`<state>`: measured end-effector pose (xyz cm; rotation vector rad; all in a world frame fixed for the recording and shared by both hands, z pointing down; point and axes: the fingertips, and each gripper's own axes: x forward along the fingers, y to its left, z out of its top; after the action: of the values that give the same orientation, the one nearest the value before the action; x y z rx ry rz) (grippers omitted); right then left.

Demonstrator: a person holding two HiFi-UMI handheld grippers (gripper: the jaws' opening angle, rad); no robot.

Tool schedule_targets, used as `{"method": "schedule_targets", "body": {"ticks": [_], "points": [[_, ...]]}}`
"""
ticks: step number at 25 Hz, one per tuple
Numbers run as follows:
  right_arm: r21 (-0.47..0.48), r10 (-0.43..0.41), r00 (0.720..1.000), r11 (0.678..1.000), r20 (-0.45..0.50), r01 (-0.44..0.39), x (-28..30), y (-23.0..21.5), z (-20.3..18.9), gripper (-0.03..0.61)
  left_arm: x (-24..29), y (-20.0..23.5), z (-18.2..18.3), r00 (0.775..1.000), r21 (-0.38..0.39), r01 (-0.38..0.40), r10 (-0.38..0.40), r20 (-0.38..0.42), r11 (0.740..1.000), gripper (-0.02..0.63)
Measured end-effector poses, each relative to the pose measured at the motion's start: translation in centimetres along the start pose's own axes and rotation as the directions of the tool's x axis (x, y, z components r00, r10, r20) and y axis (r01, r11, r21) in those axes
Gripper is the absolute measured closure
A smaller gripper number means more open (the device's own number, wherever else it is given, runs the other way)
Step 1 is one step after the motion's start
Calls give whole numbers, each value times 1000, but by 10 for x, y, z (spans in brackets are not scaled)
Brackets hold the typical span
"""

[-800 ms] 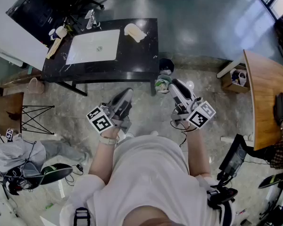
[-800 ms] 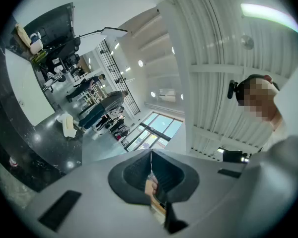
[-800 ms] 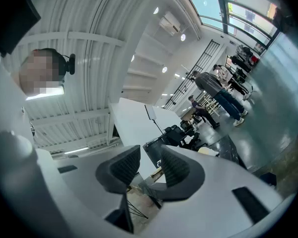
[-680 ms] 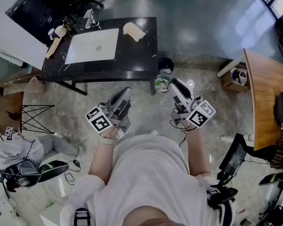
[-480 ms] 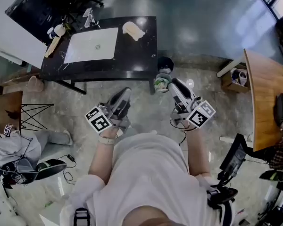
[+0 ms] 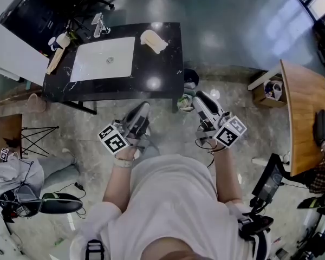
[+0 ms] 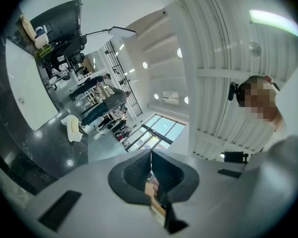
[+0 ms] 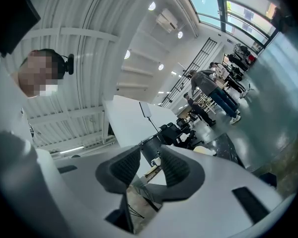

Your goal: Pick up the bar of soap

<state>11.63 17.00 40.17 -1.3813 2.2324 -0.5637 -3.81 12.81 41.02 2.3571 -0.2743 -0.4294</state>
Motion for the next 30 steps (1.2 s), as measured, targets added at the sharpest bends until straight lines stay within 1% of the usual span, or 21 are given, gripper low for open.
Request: {"method": "schedule_targets", "body": {"ticks": [9,18,25,30], "points": [[3,-22,1000,1000,3,22,97,-31,-7,437,16,82,66,1000,-17,21,-22,-6,1000,606],[8,-48,999,999,8,48,183,-56,-10,437,27,152,121,999,-46,33,-34,-26,998,606],[1,-51,999,999,18,51,247,-58,-14,437,19,193,169,999,-48,49,-50,-20,998,606],[-9,-49,999,999,20,49,268,-60,-16,437,17,210,181,999,-46,46,-48,-27,998,606]]}}
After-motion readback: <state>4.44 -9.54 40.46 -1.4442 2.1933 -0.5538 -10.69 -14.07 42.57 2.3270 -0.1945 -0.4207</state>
